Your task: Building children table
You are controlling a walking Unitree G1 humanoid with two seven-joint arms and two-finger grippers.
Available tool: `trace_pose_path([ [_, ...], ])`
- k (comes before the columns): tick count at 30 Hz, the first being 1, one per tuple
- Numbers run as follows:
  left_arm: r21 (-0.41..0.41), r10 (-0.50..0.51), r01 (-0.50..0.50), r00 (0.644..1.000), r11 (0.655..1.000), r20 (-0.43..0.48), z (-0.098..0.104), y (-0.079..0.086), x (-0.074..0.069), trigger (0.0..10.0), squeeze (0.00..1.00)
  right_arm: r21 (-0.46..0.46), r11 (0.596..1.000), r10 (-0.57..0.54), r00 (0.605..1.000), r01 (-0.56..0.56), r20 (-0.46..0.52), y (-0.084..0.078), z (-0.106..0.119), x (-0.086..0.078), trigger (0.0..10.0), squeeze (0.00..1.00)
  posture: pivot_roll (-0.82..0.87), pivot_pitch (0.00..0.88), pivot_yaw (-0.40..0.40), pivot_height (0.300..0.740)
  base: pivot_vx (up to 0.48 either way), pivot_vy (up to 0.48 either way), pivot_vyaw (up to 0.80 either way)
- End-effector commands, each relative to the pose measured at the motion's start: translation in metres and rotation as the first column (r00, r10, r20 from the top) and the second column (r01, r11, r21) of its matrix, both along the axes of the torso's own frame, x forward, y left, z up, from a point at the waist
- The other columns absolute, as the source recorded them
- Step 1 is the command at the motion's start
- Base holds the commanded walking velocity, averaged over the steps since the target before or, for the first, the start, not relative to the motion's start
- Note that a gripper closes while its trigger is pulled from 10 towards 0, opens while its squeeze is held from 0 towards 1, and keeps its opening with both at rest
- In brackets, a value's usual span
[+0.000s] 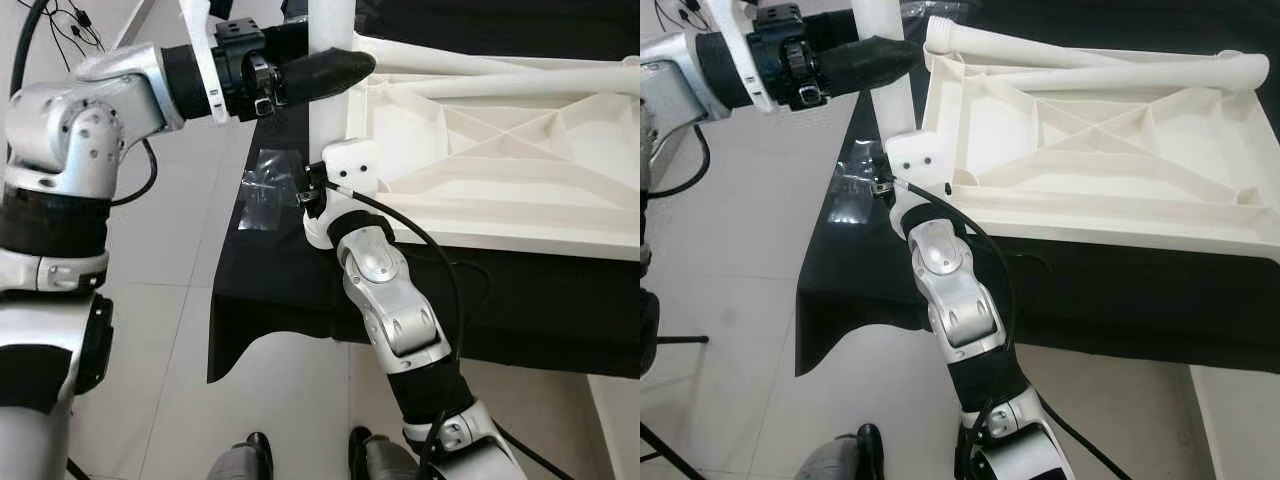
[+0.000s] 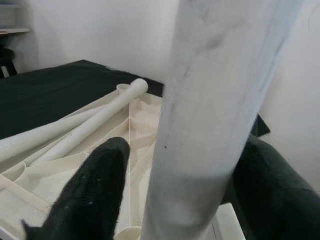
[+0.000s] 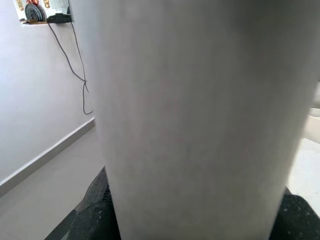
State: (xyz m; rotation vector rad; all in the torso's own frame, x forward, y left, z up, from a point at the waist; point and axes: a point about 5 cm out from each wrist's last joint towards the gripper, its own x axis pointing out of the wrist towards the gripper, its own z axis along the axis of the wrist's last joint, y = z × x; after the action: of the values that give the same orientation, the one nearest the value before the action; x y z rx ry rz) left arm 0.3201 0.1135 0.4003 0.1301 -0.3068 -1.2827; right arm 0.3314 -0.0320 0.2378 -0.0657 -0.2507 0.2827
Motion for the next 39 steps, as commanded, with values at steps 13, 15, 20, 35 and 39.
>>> trace_pose_path([
  [13,-0.019,-0.077,0.078,0.997,0.997,0.029,0.000,-0.015,-0.004,0.0,0.00,0.077,0.994,0.097,0.935,-0.075,-0.342,0.011,-0.065,0.003,10.0,1.00,0.07,0.303,0.049,0.740,0.000,0.000,0.00],
  [15,-0.020,-0.081,0.082,0.996,0.996,0.031,-0.001,-0.015,-0.003,0.0,0.00,0.096,0.989,0.132,0.947,-0.109,-0.293,0.008,-0.054,0.007,10.0,1.00,0.07,0.303,0.049,0.740,0.000,0.000,0.00],
  [20,-0.044,-0.108,0.109,0.994,0.993,0.024,-0.006,-0.018,-0.007,0.0,0.00,0.113,0.935,0.348,0.933,-0.338,-0.088,-0.008,-0.002,0.025,10.0,1.00,0.06,0.299,0.043,0.740,0.000,0.000,0.00],
  [35,-0.058,-0.147,0.146,0.989,0.988,-0.012,-0.028,-0.026,-0.016,0.0,0.00,-0.243,0.656,0.732,0.681,-0.715,-0.027,-0.033,0.061,0.040,10.0,0.00,0.04,0.288,0.039,0.740,0.000,0.000,0.00],
  [39,-0.067,-0.145,0.143,0.989,0.987,-0.020,-0.031,-0.025,-0.017,0.0,0.00,-0.242,0.602,0.778,0.627,-0.761,-0.037,-0.031,0.067,0.041,10.0,0.00,0.03,0.289,0.037,0.740,0.000,0.000,0.00],
])
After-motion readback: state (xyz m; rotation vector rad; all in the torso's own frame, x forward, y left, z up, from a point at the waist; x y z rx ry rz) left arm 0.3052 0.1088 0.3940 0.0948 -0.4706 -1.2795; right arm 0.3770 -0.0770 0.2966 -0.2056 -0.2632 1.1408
